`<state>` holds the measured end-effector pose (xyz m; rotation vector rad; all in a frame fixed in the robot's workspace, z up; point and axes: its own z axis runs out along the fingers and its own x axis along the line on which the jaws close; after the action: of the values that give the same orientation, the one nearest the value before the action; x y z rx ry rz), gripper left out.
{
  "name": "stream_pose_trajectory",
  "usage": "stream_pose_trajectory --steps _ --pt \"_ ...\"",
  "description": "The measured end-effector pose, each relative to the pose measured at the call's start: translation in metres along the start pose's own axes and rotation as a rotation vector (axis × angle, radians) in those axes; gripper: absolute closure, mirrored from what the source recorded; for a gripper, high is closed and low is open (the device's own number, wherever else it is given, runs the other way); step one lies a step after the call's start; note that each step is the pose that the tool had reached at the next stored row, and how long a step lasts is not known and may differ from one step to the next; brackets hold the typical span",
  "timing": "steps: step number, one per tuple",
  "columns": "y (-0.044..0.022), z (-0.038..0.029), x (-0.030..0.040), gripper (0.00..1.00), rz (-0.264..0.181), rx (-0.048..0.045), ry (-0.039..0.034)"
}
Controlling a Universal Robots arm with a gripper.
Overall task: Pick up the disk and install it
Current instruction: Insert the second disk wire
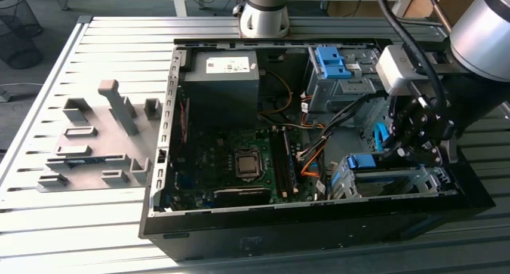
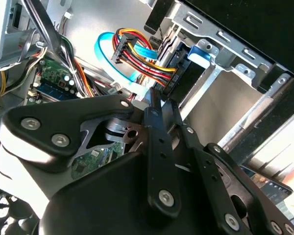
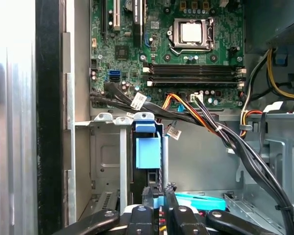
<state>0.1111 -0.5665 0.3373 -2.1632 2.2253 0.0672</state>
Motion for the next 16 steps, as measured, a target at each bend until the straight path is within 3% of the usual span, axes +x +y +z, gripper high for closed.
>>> stream_pose_trajectory --steps 4,7,9,16 --pt "0.0001 -0.0072 -0.0004 0.76 0.0 -0.0013 0.0002" --pt "0.0 -0.0073 -0.0004 0.78 0.0 -0.0015 -0.0002" --pt "0.0 -0.0074 -0.0004 0.89 0.0 -0.0015 0.0" --pt "0.0 -0.0077 -0.0004 0.89 0.0 -0.0015 0.0"
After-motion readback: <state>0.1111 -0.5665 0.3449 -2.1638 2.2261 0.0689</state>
